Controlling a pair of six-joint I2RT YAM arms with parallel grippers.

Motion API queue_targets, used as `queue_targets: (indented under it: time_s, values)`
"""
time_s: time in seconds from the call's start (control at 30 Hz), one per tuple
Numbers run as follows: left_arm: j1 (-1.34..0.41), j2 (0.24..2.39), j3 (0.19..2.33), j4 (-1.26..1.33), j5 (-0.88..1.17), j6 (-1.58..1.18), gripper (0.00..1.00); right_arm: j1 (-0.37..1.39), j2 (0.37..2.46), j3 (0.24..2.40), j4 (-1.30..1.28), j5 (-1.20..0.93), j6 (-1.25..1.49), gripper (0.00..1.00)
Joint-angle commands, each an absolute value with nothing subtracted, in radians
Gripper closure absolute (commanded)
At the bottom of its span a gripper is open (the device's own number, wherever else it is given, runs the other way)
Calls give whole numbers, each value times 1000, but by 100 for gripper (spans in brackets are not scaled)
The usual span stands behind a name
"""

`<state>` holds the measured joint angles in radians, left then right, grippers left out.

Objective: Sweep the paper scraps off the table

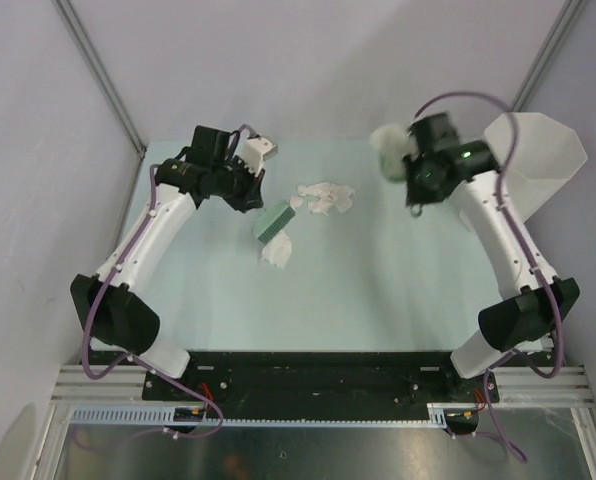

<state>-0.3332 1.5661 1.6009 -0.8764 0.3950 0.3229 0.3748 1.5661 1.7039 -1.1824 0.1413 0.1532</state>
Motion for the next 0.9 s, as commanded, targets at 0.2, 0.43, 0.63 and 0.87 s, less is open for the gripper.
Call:
queue_targets:
  time_s: [0.2, 0.43, 0.63, 0.87]
  values:
    - [-327, 1482, 1526, -867, 399, 330, 100, -90, 1769, 2307, -1367, 264, 35, 100]
    - [-328, 1462, 1494, -870, 362, 345, 100, -325, 1717, 2363, -1153, 403, -58, 100]
    - [-328, 1476, 1526, -871, 370, 321, 100, -197, 1487, 1797, -565, 656, -792, 100]
    - [-330, 1488, 1523, -871, 390, 304, 100, -215, 1424, 1554, -106, 770, -1348, 100]
